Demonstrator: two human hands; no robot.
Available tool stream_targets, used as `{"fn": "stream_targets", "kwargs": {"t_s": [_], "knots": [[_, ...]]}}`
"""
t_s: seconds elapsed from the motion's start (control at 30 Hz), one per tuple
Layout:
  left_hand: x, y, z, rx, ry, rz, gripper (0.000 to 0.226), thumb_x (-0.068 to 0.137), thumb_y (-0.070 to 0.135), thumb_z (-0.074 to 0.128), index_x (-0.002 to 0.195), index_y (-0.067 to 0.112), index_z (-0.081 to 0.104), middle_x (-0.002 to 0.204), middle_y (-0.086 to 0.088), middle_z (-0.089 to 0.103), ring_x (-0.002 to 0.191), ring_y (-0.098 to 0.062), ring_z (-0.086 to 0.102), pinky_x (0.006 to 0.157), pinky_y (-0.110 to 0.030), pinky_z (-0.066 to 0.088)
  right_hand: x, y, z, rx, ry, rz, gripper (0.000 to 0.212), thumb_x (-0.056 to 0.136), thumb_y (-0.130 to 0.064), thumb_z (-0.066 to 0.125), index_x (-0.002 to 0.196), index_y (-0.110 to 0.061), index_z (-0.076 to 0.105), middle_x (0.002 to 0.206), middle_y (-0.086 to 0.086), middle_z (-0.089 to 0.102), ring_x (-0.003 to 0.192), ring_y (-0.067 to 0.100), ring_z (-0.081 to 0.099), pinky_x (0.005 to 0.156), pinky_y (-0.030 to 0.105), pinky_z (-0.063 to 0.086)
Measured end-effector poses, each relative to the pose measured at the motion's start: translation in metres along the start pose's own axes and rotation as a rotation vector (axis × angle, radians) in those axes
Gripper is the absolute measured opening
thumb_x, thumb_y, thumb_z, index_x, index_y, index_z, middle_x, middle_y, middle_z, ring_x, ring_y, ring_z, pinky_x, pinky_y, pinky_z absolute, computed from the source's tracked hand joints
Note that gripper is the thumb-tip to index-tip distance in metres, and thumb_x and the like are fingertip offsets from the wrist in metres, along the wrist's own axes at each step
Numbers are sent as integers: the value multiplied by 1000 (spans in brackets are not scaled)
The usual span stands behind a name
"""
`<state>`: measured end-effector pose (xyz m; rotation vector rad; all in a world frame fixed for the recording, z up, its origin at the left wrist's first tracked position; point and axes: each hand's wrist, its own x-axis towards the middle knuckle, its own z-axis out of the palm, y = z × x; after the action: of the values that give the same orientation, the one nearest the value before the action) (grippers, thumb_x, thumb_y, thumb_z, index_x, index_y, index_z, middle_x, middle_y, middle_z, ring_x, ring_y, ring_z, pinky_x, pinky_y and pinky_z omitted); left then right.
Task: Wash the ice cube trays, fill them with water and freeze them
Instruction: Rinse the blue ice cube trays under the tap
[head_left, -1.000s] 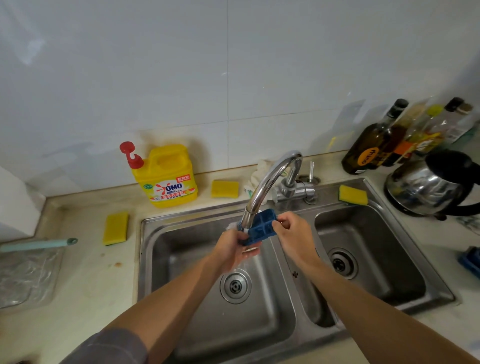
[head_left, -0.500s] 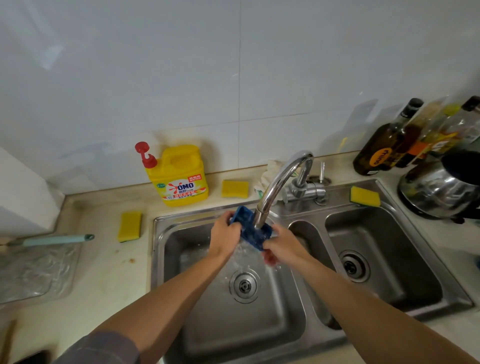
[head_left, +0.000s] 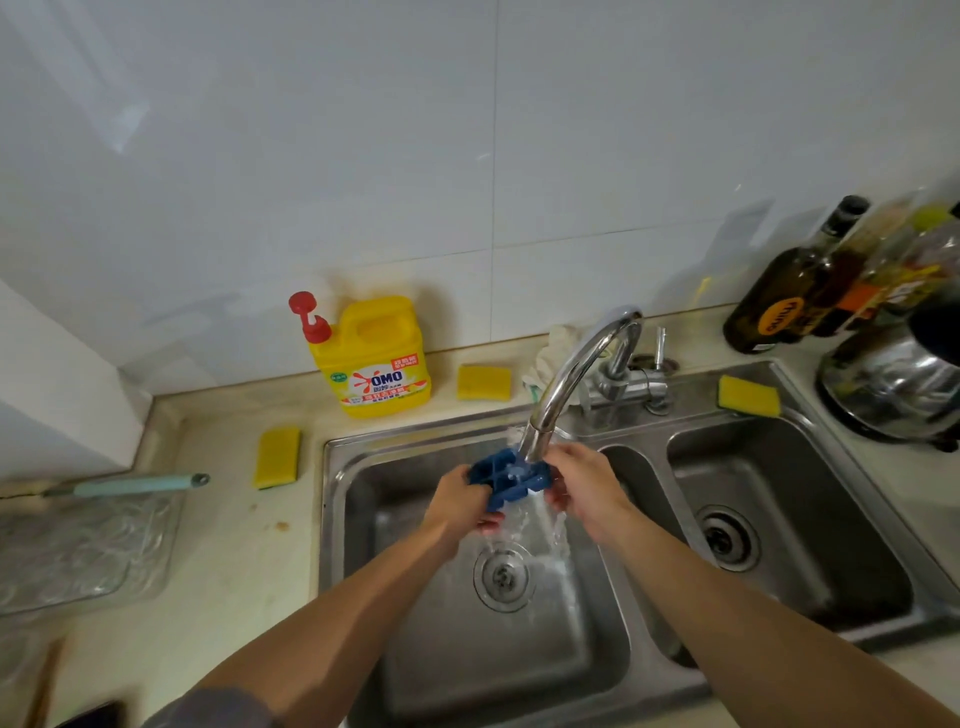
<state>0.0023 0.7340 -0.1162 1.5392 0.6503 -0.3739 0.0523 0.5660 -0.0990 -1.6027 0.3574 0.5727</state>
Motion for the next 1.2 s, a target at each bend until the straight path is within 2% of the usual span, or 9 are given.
{"fn": "stream_targets", "kwargs": {"t_s": [0.13, 0.23, 0.37, 0.53, 0.7, 0.83, 0.9, 1.03, 1.2], "knots": [[2, -4, 23, -98, -85, -55, 17, 101, 5, 49, 102, 16, 62, 94, -13, 72, 71, -28, 73, 66, -39, 62, -2, -3, -12, -139, 153, -87, 9, 96, -22, 66, 95, -14, 70, 86, 9, 71, 57, 17, 61, 46, 24, 48], [4, -2, 24, -168, -89, -45, 23, 107, 19, 42, 116, 14, 63, 102, -16, 71, 78, -31, 74, 68, -38, 62, -5, 1, -26, -186, 170, -36, 15, 103, -21, 54, 107, -17, 68, 95, 8, 68, 69, 19, 65, 50, 23, 52], [6, 1, 19, -92, 47, -18, 37, 107, 41, 36, 110, 22, 68, 101, -11, 72, 88, -25, 69, 63, -31, 59, -10, 9, -26, -143, -10, 26, 15, 105, -26, 53, 109, -19, 65, 96, 15, 71, 59, 19, 68, 55, 29, 56], [-2, 4, 33, -104, -112, -26, 54, 102, 62, 31, 102, 27, 72, 92, -8, 76, 91, -27, 72, 64, -31, 59, -8, 12, -29, -62, 144, 98, 29, 106, -30, 50, 118, -5, 60, 99, 18, 69, 61, 25, 65, 60, 36, 59], [-1, 5, 29, -92, 86, 2, 56, 105, 59, 22, 104, 26, 67, 98, -6, 72, 92, -23, 67, 75, -37, 60, -22, 5, -18, -149, -59, 65, 28, 106, -41, 42, 112, -21, 60, 105, 13, 69, 75, 27, 73, 68, 36, 64], [-5, 9, 28, -9, -36, 28, 56, 105, 58, 19, 117, 29, 65, 108, -5, 68, 100, -21, 66, 71, -32, 58, -21, 5, -18, -151, 44, 86, 38, 107, -41, 41, 119, -12, 61, 107, 14, 67, 76, 27, 69, 74, 40, 63], [-5, 12, 26, 23, -40, 47, 58, 105, 59, 18, 122, 27, 63, 110, -6, 68, 99, -21, 67, 70, -30, 58, -22, 7, -18, -190, 32, 91, 36, 108, -42, 40, 119, -15, 59, 109, 14, 66, 80, 29, 72, 74, 39, 63], [-3, 14, 18, -36, 46, 31, 58, 105, 59, 20, 112, 24, 66, 105, -6, 71, 98, -21, 66, 81, -36, 57, -25, 4, -11, -176, -77, 40, 34, 107, -45, 36, 101, -26, 64, 101, 13, 72, 84, 30, 75, 75, 39, 65], [-6, 9, 22, 50, -110, -1, 52, 102, 64, 19, 105, 39, 64, 104, -8, 71, 97, -24, 71, 73, -32, 61, -21, 9, -18, -145, 95, 158, 38, 106, -44, 40, 116, -14, 62, 108, 14, 66, 82, 28, 70, 73, 39, 63]]}}
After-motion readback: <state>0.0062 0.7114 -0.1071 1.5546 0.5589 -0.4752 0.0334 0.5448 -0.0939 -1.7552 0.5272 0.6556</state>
